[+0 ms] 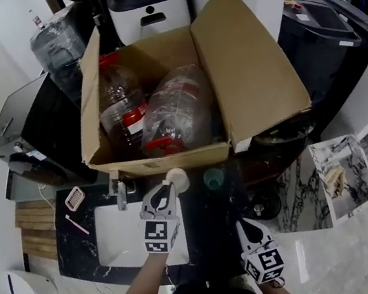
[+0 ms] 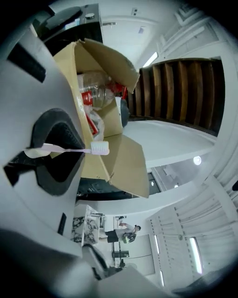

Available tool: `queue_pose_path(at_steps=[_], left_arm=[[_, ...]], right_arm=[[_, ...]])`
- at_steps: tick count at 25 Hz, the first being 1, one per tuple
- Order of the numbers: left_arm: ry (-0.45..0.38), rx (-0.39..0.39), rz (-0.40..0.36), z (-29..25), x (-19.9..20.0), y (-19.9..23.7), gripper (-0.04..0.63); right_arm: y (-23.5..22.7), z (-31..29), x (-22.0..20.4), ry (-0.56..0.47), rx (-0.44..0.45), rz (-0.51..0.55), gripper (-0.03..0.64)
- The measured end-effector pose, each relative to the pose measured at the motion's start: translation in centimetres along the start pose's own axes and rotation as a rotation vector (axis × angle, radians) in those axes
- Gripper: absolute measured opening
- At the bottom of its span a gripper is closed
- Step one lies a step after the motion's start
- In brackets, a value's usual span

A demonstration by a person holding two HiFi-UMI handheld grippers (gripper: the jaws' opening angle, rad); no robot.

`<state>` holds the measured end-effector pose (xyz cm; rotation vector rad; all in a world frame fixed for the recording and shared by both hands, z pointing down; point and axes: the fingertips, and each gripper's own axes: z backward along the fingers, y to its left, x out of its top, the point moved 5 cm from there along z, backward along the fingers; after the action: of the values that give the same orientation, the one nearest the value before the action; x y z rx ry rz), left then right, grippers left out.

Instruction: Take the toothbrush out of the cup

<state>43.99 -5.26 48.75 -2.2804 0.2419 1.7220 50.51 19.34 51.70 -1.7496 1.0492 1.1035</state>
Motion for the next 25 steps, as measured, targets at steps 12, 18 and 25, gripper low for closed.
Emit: queue_pose_path(at_steps=[12,18,25], left_arm=[[-0.063,0.205,0.179,14.8,-0.1,3.2,0.040],[-0.074,0.285,0.255,21.9,-3.3,4.7,0.041],[-0.071,0.348,0.340,32.0,-8.4,6.8,0.041]], right_arm=[[4.7,-2.7,-2.6,0.077,0.222,0.051,0.012],[10.7,-3.8,-1.5,0.063,0.296,0.136,0.012],[24.5,-4.3,-2.0,0.075,0.456,0.232,0.012]])
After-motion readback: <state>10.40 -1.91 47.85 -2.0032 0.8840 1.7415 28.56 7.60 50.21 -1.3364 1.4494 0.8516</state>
